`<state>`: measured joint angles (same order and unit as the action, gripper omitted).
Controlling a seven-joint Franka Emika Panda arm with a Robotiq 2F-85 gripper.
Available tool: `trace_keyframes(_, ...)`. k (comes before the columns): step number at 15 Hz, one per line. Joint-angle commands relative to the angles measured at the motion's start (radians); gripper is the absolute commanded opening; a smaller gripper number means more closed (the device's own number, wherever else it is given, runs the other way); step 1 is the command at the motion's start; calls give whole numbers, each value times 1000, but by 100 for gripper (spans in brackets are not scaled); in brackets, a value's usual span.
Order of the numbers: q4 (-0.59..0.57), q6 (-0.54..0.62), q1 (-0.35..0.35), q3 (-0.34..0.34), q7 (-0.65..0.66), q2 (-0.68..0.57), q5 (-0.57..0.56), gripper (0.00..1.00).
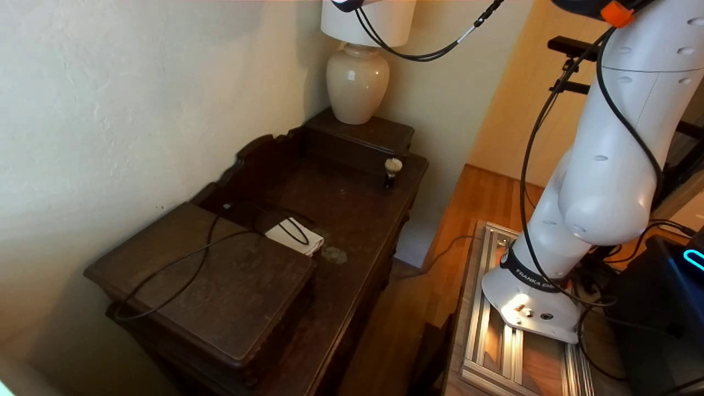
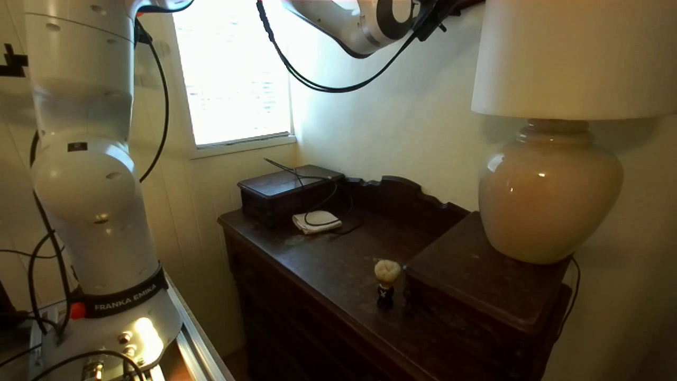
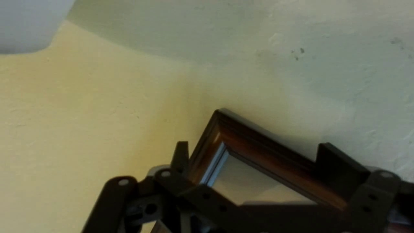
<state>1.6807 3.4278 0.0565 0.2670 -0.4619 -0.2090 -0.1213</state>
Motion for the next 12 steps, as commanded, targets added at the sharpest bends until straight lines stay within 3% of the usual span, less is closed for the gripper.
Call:
trace_keyframes(1, -46, 1, -21, 23, -12, -27, 19, 100)
trace_keyframes(12, -30, -113, -98, 112, -25, 3, 5, 100)
